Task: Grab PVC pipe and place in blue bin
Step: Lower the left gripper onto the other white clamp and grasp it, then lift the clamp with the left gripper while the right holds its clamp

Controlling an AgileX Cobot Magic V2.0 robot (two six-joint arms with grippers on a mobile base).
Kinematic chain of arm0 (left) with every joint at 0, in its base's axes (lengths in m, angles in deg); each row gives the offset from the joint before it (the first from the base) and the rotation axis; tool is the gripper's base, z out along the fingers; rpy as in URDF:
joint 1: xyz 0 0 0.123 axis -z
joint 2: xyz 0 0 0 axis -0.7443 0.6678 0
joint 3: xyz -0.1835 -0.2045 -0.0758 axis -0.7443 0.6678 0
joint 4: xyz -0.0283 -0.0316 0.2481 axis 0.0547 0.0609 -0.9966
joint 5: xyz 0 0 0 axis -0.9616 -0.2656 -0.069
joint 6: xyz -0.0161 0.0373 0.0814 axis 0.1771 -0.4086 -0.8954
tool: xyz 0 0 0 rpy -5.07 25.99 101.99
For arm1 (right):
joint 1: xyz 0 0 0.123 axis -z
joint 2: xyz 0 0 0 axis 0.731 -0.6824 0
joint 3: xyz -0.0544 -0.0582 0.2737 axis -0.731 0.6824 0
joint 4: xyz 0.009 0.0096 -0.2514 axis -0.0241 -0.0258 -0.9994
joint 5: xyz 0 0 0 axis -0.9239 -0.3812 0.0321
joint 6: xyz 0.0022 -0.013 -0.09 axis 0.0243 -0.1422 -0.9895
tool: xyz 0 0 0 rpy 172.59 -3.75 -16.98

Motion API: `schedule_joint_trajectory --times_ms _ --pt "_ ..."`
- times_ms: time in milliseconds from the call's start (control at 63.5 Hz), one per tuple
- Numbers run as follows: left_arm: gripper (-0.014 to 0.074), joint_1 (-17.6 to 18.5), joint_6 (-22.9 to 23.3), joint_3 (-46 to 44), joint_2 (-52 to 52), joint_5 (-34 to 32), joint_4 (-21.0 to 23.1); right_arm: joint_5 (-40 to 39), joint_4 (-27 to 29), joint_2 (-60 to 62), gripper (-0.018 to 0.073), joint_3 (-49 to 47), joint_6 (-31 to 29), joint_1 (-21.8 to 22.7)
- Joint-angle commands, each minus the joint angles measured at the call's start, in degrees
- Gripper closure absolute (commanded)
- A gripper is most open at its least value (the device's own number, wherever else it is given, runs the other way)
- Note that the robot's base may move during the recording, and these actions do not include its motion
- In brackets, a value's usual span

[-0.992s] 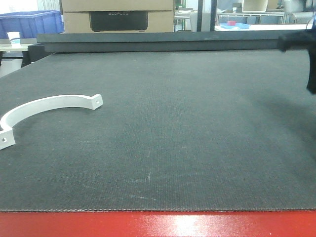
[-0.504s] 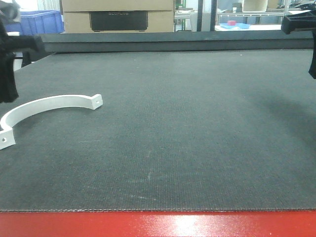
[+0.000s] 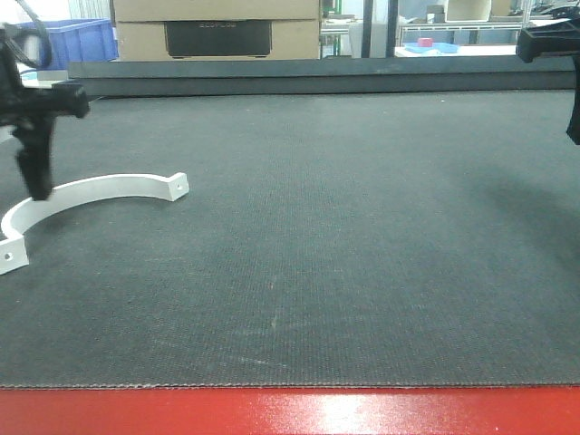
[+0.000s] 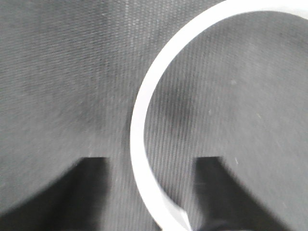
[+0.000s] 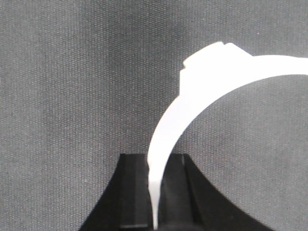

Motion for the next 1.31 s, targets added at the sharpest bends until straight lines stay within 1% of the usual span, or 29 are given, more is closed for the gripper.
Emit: schedule_joint_trajectory --times_ms 0,126,252,331,473,536,646,740,803,819,914,1008,1103,1229,1292 --pt "0.0214 -0.46 0.49 -0.39 1.62 -1.00 0.39 -0.32 -0.79 0.66 0.0715 -0.29 -0.13 -0.03" --pt "0.0220 -0.46 0.49 -0.39 3.57 -2.18 -0.60 -0.32 -0.79 0.66 0.0715 -0.29 -0.13 -0.03" --pt "0.0260 -0.60 0.49 -0.39 3.94 -3.65 -0.60 -0.32 -0.79 0.66 0.0715 -0.29 -0.13 -0.03" --pt "0.0282 -0.60 0.49 -0.39 3.98 -3.87 -0.60 -0.32 -0.79 0.66 0.0715 -0.29 -0.13 -0.03" --pt "0.0295 -0.60 0.49 -0.39 3.98 -4.00 -0.60 -0.40 -0.79 0.66 0.0715 -0.29 -0.13 -0.03" --pt "0.0321 -0.60 0.49 -0.39 3.98 -4.00 -0.60 -0.40 -0.79 0.66 0.0715 -0.29 -0.13 -0.03" --pt "0.0459 -0.60 0.49 -0.39 3.98 -2.97 -0.48 -0.52 -0.79 0.66 0.0715 -0.29 -0.13 -0.03" --pt "0.0624 -0.60 0.49 -0.39 4.07 -2.30 -0.48 -0.63 -0.79 0.66 0.0715 -0.29 -0.13 -0.03" --pt "0.0700 -0.60 0.49 -0.39 4.07 -1.82 -0.48 -0.63 -0.79 0.66 0.0715 -0.29 -0.13 -0.03" --pt "0.0707 -0.60 0.49 -0.39 4.07 -1.69 -0.48 -0.63 -0.79 0.66 0.0715 -0.29 -0.13 -0.03" --pt "0.0707 -0.60 0.49 -0.53 4.07 -0.59 -0.48 -0.62 -0.79 0.79 0.0715 -0.42 -0.13 -0.03" --pt "0.0707 -0.60 0.49 -2.10 4.07 2.42 -0.48 -0.97 -0.79 1.70 0.0715 -0.42 -0.13 -0.03" --pt "0.0707 -0.60 -1.48 -4.01 3.59 5.15 -0.23 -1.72 -0.79 3.27 0.0715 -0.42 -0.13 -0.03" --pt "0.0707 0.11 -3.89 -4.43 1.38 5.17 -0.07 -2.82 -0.79 5.42 0.0715 -0.42 -0.34 -0.03" --pt "0.0707 0.74 -4.00 -4.43 0.00 4.46 -0.07 -3.36 -0.79 6.41 0.0715 -0.42 -0.34 -0.03"
